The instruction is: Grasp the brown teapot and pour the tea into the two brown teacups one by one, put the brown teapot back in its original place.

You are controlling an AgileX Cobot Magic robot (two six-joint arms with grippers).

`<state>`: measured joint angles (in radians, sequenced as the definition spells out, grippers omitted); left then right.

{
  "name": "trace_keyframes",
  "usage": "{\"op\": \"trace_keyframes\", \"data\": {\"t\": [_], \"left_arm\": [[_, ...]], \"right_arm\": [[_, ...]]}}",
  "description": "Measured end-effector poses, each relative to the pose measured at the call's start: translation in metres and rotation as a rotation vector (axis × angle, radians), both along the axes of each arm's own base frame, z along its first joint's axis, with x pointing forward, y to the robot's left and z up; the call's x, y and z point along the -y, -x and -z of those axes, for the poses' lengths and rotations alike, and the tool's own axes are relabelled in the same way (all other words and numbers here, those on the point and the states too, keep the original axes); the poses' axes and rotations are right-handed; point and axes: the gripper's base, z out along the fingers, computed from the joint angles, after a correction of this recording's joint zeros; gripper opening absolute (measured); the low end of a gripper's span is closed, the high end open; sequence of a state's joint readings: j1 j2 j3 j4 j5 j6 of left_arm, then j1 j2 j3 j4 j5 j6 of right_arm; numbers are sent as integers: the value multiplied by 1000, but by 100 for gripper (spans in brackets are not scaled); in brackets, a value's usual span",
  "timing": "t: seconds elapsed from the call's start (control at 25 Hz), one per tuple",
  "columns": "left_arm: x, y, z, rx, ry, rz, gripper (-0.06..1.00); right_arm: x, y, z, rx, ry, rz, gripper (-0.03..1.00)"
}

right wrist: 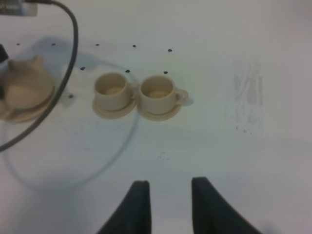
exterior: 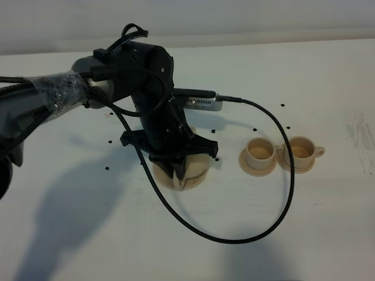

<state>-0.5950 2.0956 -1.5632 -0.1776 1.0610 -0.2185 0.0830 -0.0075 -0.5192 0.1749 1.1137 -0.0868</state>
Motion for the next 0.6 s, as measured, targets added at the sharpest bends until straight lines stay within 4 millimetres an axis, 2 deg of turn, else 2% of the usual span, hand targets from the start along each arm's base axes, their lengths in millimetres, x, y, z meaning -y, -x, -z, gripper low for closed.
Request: {"op": "trace_keyframes", "data": {"t": [0.24,0.44,0.6], "left_arm": [[-4,0,-12,55,-12,82,9],[-6,-1,-35,141,21,286,9],[-1,-9,-56,222,55,496,9]], "right_arm": [[0,0,0,0,0,0,20],[0,0,0,0,0,0,20],[0,0,0,0,1,0,20]]}}
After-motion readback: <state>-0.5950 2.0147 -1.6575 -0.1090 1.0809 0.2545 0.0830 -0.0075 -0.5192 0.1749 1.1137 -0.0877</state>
